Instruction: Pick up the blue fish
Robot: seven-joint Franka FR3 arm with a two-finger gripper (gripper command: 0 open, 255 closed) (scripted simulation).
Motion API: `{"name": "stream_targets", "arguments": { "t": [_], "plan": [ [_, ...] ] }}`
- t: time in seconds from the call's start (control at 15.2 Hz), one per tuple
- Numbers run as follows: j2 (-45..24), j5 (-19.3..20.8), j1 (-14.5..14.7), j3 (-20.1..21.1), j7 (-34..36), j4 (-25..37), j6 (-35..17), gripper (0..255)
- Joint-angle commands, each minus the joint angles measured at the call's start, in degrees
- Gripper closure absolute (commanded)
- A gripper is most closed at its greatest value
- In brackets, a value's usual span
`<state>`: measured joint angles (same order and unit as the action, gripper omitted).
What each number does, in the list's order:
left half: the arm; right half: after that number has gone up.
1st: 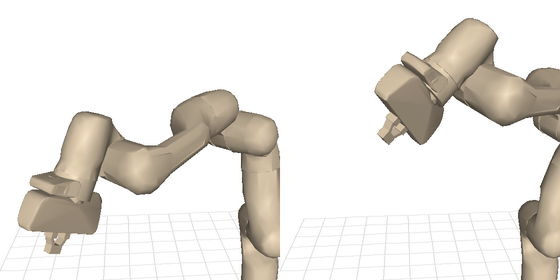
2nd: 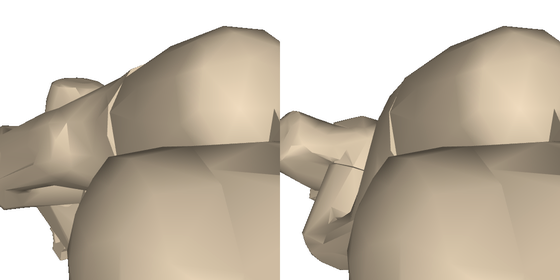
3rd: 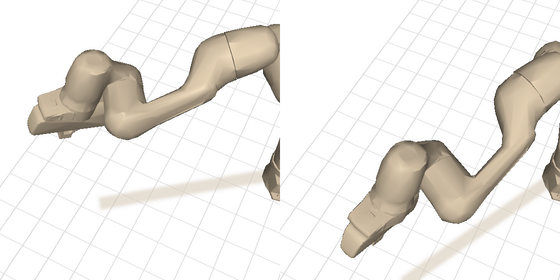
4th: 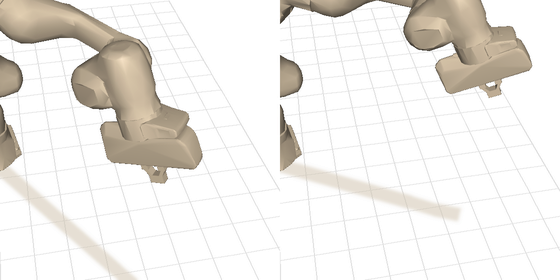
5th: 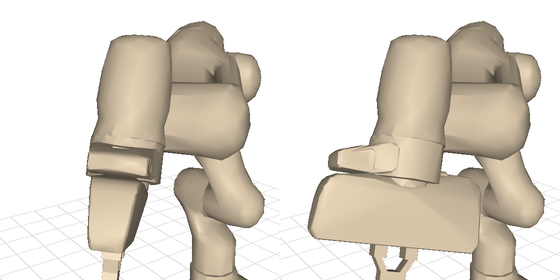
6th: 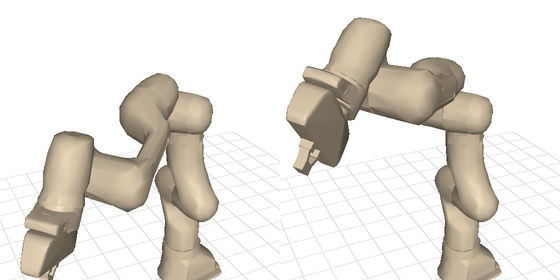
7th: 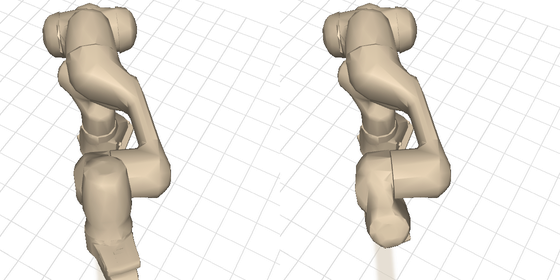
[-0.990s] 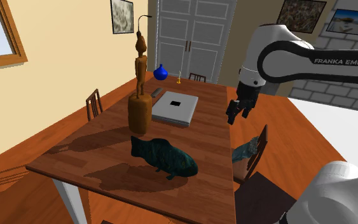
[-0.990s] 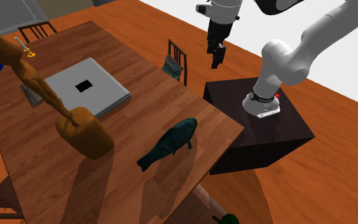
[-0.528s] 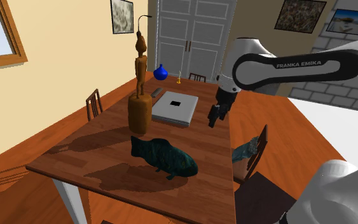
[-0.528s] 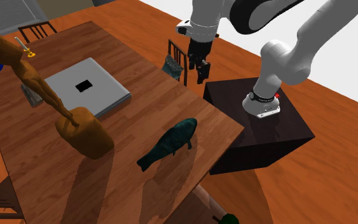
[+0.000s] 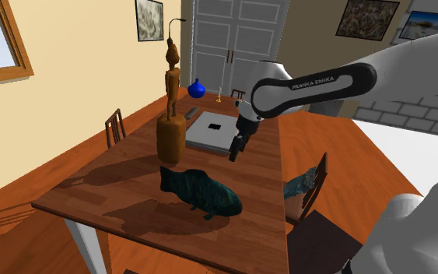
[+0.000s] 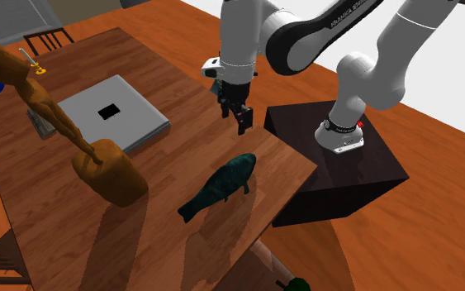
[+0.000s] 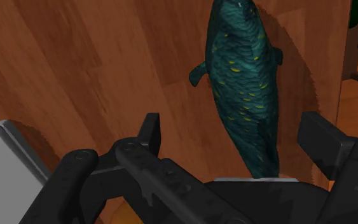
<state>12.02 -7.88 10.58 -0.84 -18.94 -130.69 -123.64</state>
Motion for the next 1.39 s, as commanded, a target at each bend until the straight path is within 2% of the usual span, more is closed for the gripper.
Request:
{"name": "stream_targets", "arguments": {
  "t": [0.0, 0.66, 1.12, 1.32],
  "plan": [
    [-3.4, -1.9, 1.2, 0.1, -3.8, 1.7, -2.0, 0],
    [-20.3, -10.5, 5.0, 3.5, -21.0, 14.5, -6.8, 0],
    [-23.1, -11.7, 5.0, 3.8, -22.6, 12.5, -11.4, 0],
    [-23.3, -11.8, 5.0, 3.8, -22.8, 12.4, -11.8, 0]
  ]
}}
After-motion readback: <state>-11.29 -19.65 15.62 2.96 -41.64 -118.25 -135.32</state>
